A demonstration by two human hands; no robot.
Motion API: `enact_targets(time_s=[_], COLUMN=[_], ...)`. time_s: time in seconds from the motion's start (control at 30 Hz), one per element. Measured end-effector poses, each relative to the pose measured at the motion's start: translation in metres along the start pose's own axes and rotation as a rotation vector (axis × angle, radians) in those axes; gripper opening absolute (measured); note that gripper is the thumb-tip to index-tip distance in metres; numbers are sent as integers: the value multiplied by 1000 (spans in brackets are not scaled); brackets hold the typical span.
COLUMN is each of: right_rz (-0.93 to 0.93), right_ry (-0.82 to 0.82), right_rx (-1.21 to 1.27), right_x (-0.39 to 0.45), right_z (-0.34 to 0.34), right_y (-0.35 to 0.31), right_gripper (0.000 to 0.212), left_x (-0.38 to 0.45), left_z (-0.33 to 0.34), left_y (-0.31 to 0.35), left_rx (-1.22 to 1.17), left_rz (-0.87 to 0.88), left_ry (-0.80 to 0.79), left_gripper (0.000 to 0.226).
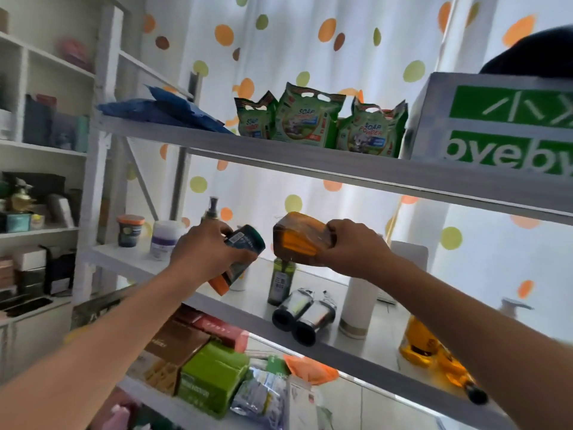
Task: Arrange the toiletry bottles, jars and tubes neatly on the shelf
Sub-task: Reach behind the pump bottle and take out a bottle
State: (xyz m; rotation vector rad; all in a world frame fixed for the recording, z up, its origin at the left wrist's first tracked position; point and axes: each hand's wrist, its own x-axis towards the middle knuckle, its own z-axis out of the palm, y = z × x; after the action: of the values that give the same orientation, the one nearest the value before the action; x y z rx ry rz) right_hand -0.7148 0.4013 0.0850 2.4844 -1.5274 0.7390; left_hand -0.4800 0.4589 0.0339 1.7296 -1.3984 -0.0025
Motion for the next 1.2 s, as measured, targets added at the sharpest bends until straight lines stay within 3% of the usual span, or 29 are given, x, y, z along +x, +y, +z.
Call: enact_targets(time_s=[0.07,0.27,0.4,0.6,0.73,0.9,1.2], right_rz=[54,217,335,507,583,641,857], right_ry=[1,26,78,163,207,233,257], right_rx=[-14,-8,-31,-39,-80,-101,-17], right_x=[-20,-81,-134,-222,-292,-367,-465], right_z=[-9,-46,-83,-143,-191,-237,-265], right_y=[16,84,153,275,361,453,580], right_gripper=[41,72,49,44,42,42,44], left_x=[-7,-45,-75,-135,-186,-244,-329], left_z=[19,69,107,182,235,291,375], left_y=[13,75,154,282,372,475,599], left_rx=[-62,-110,-147,-241,-241,-251,-360], left_rz=[32,128,263,395,449,533,545], left_ry=[-54,-130,-179,-286,-349,-315,-448], left_gripper=[39,52,51,74,62,51,44])
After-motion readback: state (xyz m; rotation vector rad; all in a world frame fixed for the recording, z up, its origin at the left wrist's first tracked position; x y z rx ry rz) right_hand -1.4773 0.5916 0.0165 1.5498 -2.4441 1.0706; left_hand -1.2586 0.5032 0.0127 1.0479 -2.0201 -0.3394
